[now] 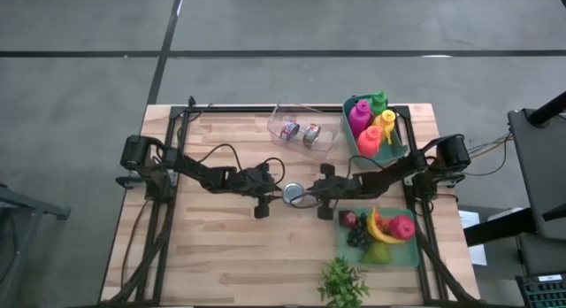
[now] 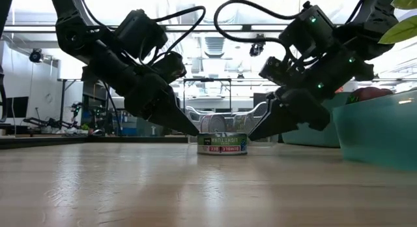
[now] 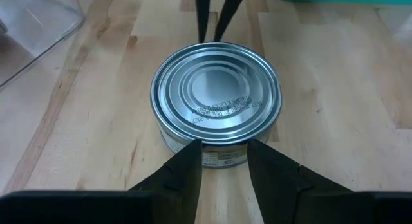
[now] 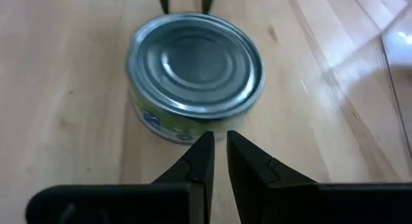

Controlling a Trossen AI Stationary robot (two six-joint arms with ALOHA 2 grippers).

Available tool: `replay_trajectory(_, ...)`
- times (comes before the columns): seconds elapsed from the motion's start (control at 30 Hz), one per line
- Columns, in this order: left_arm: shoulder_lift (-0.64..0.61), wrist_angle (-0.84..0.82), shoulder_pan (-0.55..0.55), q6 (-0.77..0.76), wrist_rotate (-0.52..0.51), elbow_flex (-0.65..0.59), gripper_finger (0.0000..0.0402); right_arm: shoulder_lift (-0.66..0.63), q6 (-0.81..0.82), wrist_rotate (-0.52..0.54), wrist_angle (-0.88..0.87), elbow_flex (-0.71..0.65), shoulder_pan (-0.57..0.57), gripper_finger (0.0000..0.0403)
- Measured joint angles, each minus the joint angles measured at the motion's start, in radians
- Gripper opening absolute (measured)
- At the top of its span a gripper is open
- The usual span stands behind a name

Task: Pick & Place Food Item
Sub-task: Put the green tuna can into the transparent bin

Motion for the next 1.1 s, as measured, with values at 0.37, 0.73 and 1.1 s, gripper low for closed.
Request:
replay_trajectory(0.37,0.000,0.000,0.000,0.001,0.000,0.000,0.0129,0.010,0.031,-0.012,-0.022,0.006,-0.019,0.0038)
replay_trajectory(0.73,-0.001,-0.006,0.000,0.003,-0.004,-0.001,0.0129,0.122,0.016,-0.005,-0.020,0.063,-0.018,0.0038)
replay_trajectory(1.1,-0.002,-0.014,0.000,0.003,-0.015,-0.001,0.0129,0.106,0.020,-0.051,-0.009,0.065,-0.019,0.0038)
